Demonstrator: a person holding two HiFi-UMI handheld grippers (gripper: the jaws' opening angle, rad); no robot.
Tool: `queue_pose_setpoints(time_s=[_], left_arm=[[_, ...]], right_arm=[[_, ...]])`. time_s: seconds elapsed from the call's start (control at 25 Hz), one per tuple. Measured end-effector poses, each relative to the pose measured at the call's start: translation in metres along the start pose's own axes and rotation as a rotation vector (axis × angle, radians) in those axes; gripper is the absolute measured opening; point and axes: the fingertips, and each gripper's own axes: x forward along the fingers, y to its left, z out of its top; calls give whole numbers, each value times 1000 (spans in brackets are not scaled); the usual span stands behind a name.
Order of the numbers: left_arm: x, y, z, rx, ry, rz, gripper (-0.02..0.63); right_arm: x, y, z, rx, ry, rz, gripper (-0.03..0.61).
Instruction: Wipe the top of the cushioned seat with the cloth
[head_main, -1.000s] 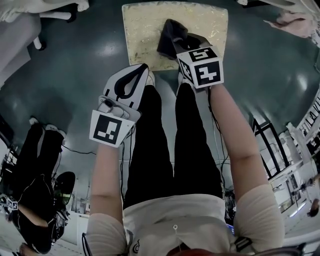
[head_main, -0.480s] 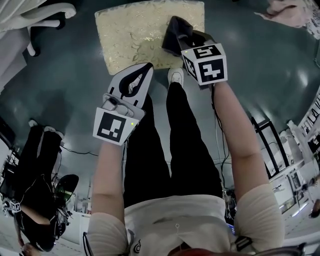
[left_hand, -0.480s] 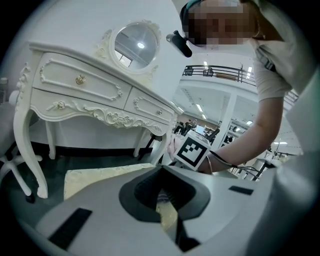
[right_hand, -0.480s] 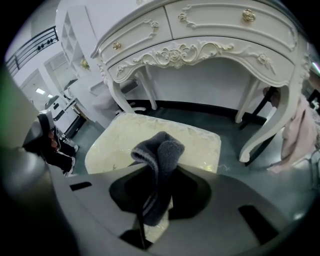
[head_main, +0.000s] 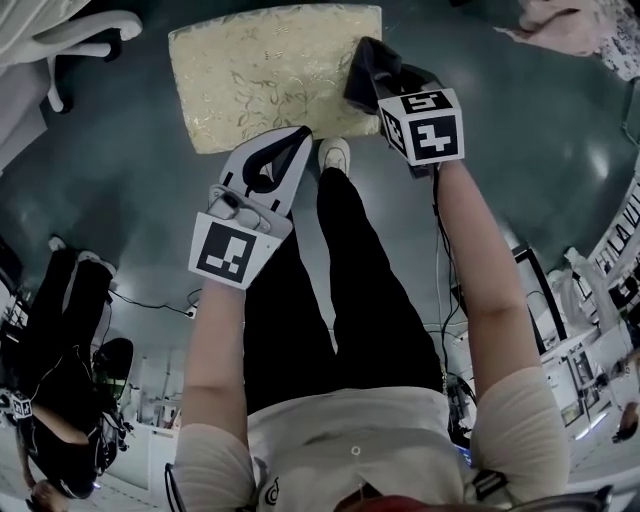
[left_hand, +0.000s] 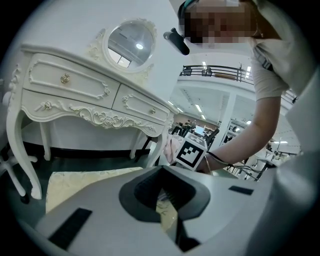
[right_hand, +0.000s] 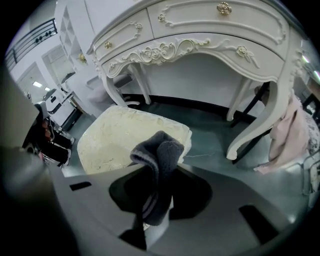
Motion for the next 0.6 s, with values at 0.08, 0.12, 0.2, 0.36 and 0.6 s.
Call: queue_pose_setpoints(time_s=[0.08,0.12,0.2,0.36,0.6], left_arm=[[0,-1,2,5,-2,9,12],[-1,-2,4,7,-7,15,12],[-4,-3,9,3,-24,26,12],[-18,-6,16,-6,-41,21,12],[-55,8,26,-2,-48,7,12]], right_arm=[[-2,-7,-2,-7,15,-14,81],[-4,-10,-1,-13,21,-22,80],[-11,-13,2,-28,25,-36,78],[-31,1,17,-51,8,-34,77],[-50,52,42,-44,-33,-19,77]])
